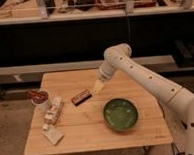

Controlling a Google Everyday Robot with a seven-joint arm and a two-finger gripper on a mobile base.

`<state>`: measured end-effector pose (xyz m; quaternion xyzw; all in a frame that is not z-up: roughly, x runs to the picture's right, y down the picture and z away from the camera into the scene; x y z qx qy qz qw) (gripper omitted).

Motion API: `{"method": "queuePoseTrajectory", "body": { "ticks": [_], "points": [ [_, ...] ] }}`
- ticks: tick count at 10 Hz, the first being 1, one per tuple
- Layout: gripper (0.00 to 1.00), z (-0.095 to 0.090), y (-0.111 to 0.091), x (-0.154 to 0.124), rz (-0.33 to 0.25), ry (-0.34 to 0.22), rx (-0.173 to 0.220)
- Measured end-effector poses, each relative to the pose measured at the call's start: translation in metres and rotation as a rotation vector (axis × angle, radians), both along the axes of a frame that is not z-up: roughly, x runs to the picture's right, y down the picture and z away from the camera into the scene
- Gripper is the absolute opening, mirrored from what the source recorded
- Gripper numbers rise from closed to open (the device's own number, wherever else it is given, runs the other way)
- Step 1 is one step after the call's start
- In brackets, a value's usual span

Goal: Place the eraser on the white sponge

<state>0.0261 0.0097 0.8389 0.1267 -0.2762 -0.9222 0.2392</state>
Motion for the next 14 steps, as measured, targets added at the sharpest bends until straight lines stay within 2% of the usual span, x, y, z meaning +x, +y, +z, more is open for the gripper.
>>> {"method": "queuePoseTrajectory", "body": {
  "ticks": [2,4,6,7,9,11,14],
  "points": [
    [0.80,0.020,0.006,0.001,-0.099,-0.071,0.055],
    [0.80,0.047,0.017,-0.006,-0.215,-0.185,0.112],
    [0.80,0.060,0.024,-0.005,-0.265,-0.234,0.141],
    [0.80,0.063,0.026,-0.006,-0.279,-0.249,0.149],
    [0.80,0.063,0.025,-0.030,-0.294,-0.296,0.156],
    [0.80,0.066,0.035,-0.073,-0.343,-0.381,0.145],
    [0.80,0.079,0.051,-0.102,-0.403,-0.447,0.123]
  ]
}}
